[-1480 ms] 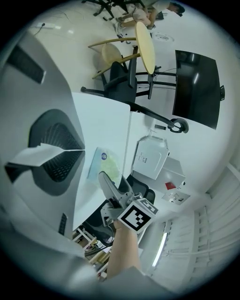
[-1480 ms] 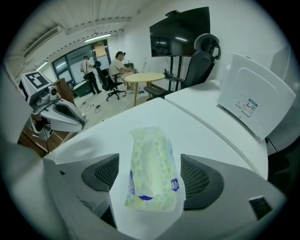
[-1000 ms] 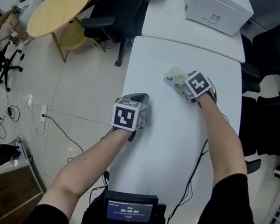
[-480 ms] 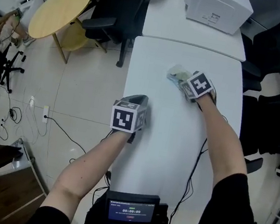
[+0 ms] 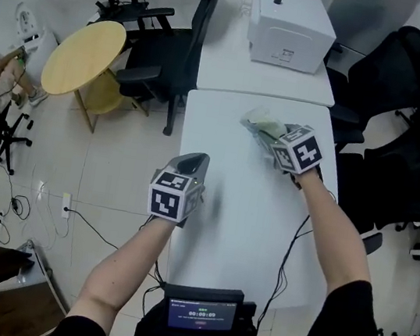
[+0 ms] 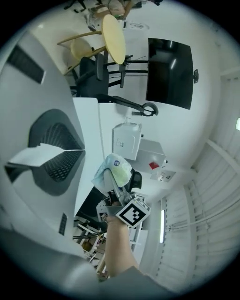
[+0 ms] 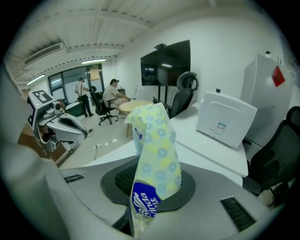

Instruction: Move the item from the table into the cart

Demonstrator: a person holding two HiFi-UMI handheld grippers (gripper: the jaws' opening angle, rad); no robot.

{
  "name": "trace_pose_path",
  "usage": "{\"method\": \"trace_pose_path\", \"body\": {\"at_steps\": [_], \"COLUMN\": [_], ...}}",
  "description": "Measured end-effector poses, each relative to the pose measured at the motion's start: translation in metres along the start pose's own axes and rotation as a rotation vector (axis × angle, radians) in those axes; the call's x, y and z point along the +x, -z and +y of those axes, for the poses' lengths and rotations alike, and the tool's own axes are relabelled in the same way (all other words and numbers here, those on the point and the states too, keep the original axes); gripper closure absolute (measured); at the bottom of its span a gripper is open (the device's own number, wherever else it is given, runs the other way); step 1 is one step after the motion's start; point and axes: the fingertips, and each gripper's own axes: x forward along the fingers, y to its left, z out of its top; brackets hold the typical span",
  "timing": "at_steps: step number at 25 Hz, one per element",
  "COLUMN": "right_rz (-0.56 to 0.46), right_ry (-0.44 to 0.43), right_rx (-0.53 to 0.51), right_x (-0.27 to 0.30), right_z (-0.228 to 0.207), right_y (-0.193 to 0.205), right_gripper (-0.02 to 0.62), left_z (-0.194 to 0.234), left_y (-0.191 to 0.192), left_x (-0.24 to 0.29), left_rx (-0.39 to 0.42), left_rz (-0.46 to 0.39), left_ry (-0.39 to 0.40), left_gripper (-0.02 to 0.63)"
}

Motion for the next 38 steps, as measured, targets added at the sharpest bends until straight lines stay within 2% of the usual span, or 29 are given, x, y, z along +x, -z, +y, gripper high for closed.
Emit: {"method": "trace_pose_path", "body": {"at_steps": [4,9,12,16,18,21,25,28,32,35,38], "right_rz": [-0.152,-0.288,-0.369,-0.448,-0.45,-0.474,-0.514,-0.519,-0.533,-0.553,-0.569], "right_ry": [0.027,0.106,0.149,0.191,0.216,0.252,0.338,0.425,0.546,0.6,0.654], "right_rx": [0.02,0.055,0.082,0.117,0.11,0.121,0.115,0.111,0.137,0.2,0.244], "right_x": [-0.091,-0.202,-0.272,-0.343,-0.361,-0.387,-0.419,-0.453,-0.523,-0.584,-0.639], "right_z": [0.044,0.091,0.135,0.187,0.206,0.234,0.259,0.27,0.278,0.288,0.293], "right_y": [-0.038,-0.057,-0.041,0.004,0.019,0.03,0.037,0.062,0.115,0.175,0.238], "right_gripper": [0.543,0.543,0.543,0.543,0.543,0.543,0.543,0.543,0.543,0.543,0.543], "left_z": [-0.027,-0.07,-0.105,-0.141,-0.151,-0.172,-0.198,-0.236,-0.322,-0.411,-0.5], "left_y": [-0.049,-0.086,-0.083,-0.062,-0.052,-0.038,-0.03,-0.025,-0.015,0.005,0.018], "left_x": [-0.074,-0.161,-0.227,-0.298,-0.319,-0.338,-0.346,-0.336,-0.319,-0.318,-0.316], "left_rx": [0.109,0.085,0.104,0.155,0.141,0.145,0.157,0.155,0.18,0.224,0.244], "left_rz": [-0.168,-0.33,-0.408,-0.497,-0.508,-0.495,-0.496,-0.472,-0.449,-0.425,-0.454], "left_ry": [-0.019,0.065,0.103,0.05,0.051,0.1,0.207,0.303,0.435,0.549,0.635], "left_gripper": [0.604,0.604,0.606,0.606,0.606,0.606,0.606,0.606,0.606,0.606,0.606]}}
